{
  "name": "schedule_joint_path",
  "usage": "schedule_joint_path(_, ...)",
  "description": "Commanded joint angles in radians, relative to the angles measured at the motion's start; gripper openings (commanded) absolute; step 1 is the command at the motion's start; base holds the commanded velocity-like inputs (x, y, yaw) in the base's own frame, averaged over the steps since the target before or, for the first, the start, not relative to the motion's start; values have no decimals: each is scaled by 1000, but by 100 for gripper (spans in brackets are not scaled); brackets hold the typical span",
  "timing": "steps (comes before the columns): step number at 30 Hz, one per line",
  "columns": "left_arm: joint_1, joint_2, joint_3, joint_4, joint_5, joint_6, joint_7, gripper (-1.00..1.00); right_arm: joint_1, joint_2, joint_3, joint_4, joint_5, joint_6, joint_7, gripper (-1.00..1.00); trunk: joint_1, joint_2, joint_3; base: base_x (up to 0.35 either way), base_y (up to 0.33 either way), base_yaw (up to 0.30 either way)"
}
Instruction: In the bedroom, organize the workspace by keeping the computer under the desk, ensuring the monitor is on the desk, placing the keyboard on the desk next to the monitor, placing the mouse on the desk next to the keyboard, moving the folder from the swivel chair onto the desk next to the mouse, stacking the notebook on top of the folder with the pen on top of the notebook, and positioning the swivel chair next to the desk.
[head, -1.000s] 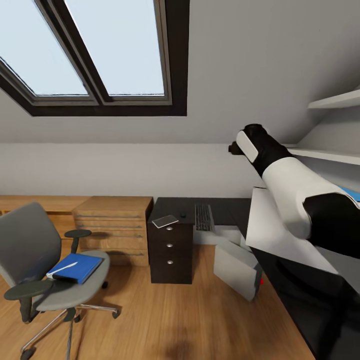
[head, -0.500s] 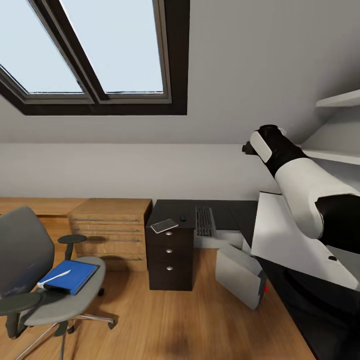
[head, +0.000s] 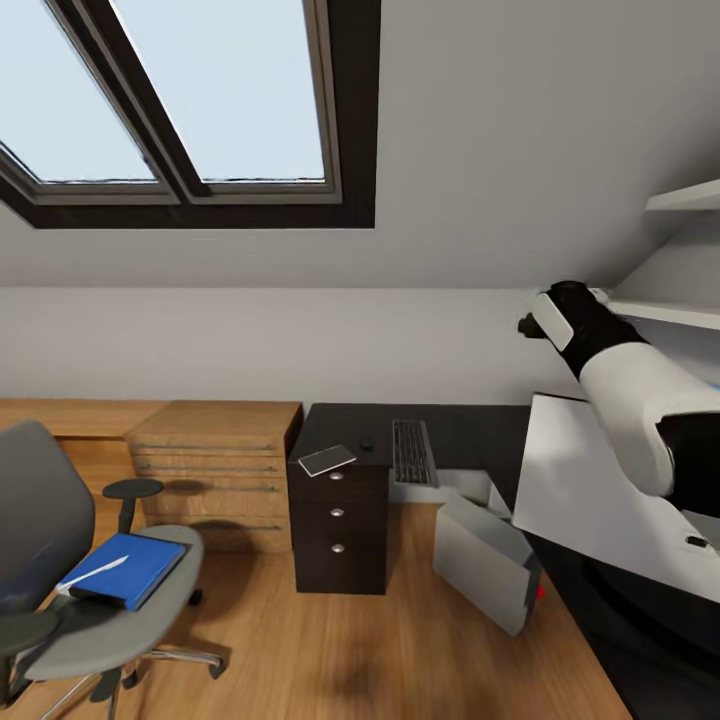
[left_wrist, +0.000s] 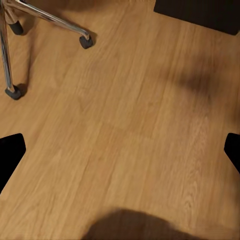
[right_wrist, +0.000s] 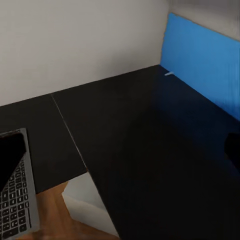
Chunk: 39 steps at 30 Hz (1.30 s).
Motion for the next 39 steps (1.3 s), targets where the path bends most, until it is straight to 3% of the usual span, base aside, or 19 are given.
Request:
schedule_joint_path(1,0,0,0,-2,7,2,2,100,2,-8,8,13,-12,-2,-7,100,0,-1,-1,193,0,0)
schedule_joint_path(6,0,0,0,-2,6,3,3,100,7,-31,1,51,-12,-16,-7,100,0,-1,-1,197,0,0)
schedule_joint_path(11,0,1,0,-2,7,3,3,100,8,-63,-72,66,-40,-18,-7,100,0,-1,-1,46,0,0)
schedule_joint_path(16,0,2,1,-2,7,3,4,100,8,-82,-102,93,-55,-18,-8,100,0,-1,-1,11,0,0)
schedule_joint_path(24,0,1,1,-2,7,2,3,100,8,-104,-113,157,-60,-20,-6,100,0,-1,-1,136,0,0)
schedule_joint_path(39,0,1,1,-1,7,4,5,100,28,-106,-113,244,-59,-18,-8,100,0,-1,-1,157,0,0)
